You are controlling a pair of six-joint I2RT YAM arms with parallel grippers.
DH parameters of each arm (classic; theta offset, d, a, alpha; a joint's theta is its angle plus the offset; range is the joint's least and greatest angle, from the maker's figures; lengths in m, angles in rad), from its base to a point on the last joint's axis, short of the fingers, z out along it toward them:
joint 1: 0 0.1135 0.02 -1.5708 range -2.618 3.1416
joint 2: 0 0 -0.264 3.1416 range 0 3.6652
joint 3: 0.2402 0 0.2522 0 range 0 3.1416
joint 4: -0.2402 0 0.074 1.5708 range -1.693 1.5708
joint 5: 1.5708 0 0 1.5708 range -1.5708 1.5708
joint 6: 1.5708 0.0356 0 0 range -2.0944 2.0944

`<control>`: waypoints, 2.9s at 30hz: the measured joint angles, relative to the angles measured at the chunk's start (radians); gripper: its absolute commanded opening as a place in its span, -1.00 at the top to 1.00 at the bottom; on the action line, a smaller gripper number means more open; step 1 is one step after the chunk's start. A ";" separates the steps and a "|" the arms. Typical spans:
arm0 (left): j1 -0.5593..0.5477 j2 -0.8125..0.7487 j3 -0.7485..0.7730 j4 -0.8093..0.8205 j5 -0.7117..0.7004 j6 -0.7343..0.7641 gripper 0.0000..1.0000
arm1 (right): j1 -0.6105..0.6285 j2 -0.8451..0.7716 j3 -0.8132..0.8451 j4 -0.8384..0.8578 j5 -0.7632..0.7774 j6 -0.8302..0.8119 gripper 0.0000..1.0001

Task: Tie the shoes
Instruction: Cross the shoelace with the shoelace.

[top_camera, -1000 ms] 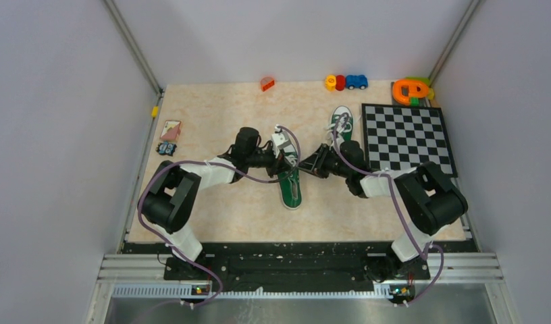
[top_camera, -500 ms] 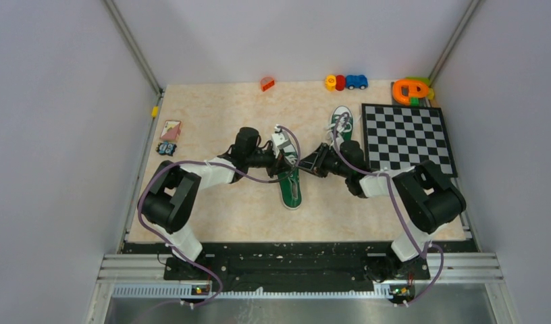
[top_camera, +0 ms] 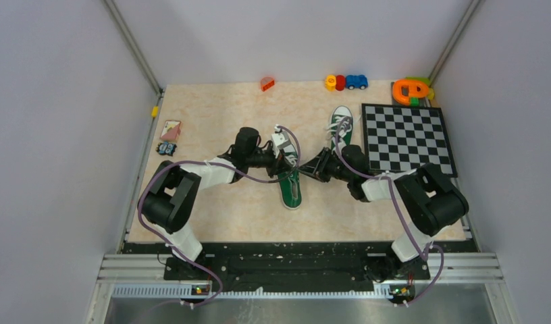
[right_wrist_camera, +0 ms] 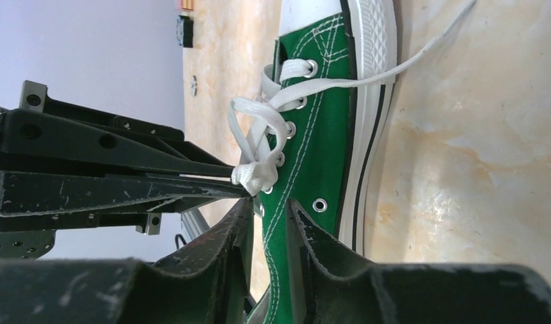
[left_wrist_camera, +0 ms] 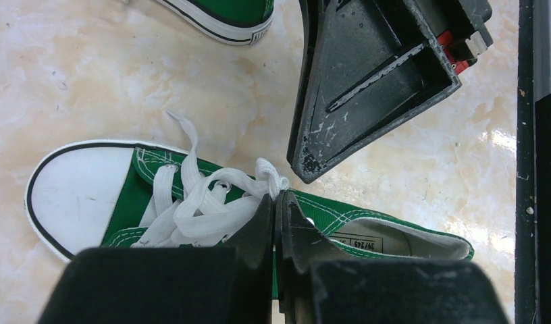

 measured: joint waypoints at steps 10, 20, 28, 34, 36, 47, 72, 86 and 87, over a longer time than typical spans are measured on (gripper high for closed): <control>0.000 0.000 0.000 0.000 0.000 0.000 1.00 | -0.003 -0.010 -0.003 0.010 -0.005 0.003 0.50; 0.000 0.000 0.000 0.000 0.007 0.001 1.00 | -0.003 -0.005 -0.002 0.026 -0.013 0.014 0.50; 0.000 0.000 0.000 0.000 0.008 0.001 1.00 | 0.002 0.030 0.002 0.040 -0.021 0.029 0.51; 0.000 0.000 0.000 -0.001 0.008 0.001 1.00 | 0.002 0.035 0.002 0.061 -0.025 0.042 0.50; 0.000 0.000 0.000 -0.001 0.008 0.001 1.00 | 0.002 0.035 0.002 0.064 -0.024 0.043 0.48; 0.000 0.000 0.000 -0.001 0.011 0.001 1.00 | 0.002 0.036 0.009 0.072 -0.025 0.051 0.47; 0.001 0.000 0.000 -0.007 0.018 0.008 0.98 | 0.010 0.062 0.028 0.095 -0.029 0.078 1.00; -0.004 -0.048 -0.048 -0.006 0.005 0.022 -0.02 | 0.013 0.016 0.029 -0.015 -0.011 -0.039 1.00; -0.004 -0.066 -0.062 -0.001 0.002 0.020 -0.04 | 0.014 0.013 0.032 -0.036 -0.012 -0.062 1.00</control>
